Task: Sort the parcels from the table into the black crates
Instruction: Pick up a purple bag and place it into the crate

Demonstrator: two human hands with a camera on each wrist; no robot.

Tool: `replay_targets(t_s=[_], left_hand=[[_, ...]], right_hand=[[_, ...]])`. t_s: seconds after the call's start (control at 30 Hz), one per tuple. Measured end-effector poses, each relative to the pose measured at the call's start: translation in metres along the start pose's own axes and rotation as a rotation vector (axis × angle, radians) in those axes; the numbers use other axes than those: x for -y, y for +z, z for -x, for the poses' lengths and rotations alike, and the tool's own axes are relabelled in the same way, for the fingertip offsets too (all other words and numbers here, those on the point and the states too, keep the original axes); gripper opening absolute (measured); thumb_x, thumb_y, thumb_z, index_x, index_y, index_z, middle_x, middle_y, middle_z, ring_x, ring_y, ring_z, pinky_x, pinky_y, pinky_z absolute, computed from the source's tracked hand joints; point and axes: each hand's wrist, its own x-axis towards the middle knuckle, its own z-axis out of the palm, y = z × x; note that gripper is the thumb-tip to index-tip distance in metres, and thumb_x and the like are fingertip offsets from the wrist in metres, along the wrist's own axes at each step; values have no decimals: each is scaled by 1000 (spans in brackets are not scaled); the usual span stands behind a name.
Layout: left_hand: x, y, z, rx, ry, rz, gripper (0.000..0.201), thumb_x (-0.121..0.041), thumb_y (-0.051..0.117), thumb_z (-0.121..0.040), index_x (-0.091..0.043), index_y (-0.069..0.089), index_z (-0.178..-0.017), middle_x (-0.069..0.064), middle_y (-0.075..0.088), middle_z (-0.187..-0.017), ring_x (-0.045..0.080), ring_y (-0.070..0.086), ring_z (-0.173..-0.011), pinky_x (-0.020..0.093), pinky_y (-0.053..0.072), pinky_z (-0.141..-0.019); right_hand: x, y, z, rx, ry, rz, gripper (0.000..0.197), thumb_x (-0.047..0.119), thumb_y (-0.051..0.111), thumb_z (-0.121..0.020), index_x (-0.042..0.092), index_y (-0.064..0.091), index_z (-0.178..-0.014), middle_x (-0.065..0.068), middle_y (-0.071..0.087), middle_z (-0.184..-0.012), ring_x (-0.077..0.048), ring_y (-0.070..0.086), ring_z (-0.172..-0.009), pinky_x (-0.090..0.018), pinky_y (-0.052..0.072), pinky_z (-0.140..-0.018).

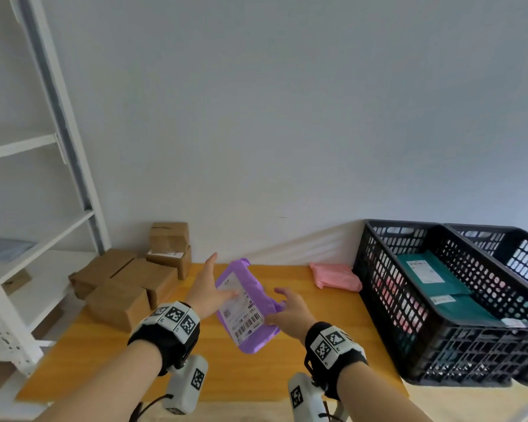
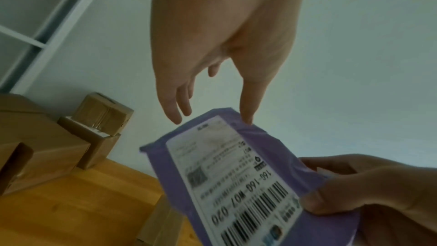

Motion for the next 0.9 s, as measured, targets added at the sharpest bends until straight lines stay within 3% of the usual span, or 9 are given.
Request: replay_targets(t_s=[0.13,0.2,0.33,0.53,0.6,0.7,0.77,0.83,0.9], left_hand=[[3,2,1,36,154,-222,88,-17,75,-78,-25,22,-148,2,35,-143,22,38,-133,31,40,-101],[7,6,0,34,207,-357,78,-18,75,-76,-30,36,-142,4,35,-143,25,32,-135,38,36,-108],[7,11,5,64,215,-613,69,-26,71,-80,-37,40,-140,7,13,-154,28,7,-143,44,20,-117],[-2,16,12,67,235,-899,44,-40,62,-85,-41,52,-128,5,14,-156,32,0,-145,51,7,-117],[-5,16,14,91,220,-933,30,-36,59,-87,-35,60,-117,1,29,-152,29,7,-145,53,6,-117],[-13,16,21,91,218,-921,21,-30,57,-88,-26,63,-109,-4,57,-125,19,41,-129,49,21,-112],[-18,16,26,97,217,-897,21,-27,57,-89,-21,62,-108,-3,62,-114,15,53,-104,34,38,-96],[-19,14,29,137,212,-883,20,-26,55,-91,-18,60,-109,-1,63,-107,15,56,-91,22,39,-71],[-15,14,29,161,214,-852,15,-24,52,-93,-17,57,-105,-2,60,-98,18,59,-93,22,37,-68]], right_hand=[[-3,2,16,-47,-32,166,74,-6,67,-74,11,37,-140,-11,51,-132,-20,48,-123,-26,48,-89],[0,2,25,-62,-77,279,68,-2,62,-78,14,39,-139,-8,54,-130,-20,50,-122,-28,48,-94],[13,-2,38,-53,-212,500,56,0,53,-85,19,41,-136,-4,60,-125,-20,59,-113,-26,53,-84],[26,-4,39,-17,-355,661,50,-1,47,-88,16,41,-134,-7,63,-123,-21,64,-103,-27,57,-76],[28,-5,38,-7,-381,673,49,0,46,-89,17,41,-134,-6,63,-123,-22,63,-103,-28,56,-78],[32,-9,39,3,-420,669,47,0,44,-90,18,42,-133,-6,63,-121,-22,62,-102,-25,51,-74],[33,-11,38,13,-441,665,45,0,44,-91,20,45,-131,-4,64,-120,-22,61,-103,-25,50,-76],[35,-13,37,22,-445,663,42,-1,46,-91,23,50,-125,-1,64,-116,-21,60,-103,-29,51,-83],[39,-14,34,26,-460,678,41,0,46,-90,24,53,-122,2,65,-114,-21,58,-105,-34,47,-92]])
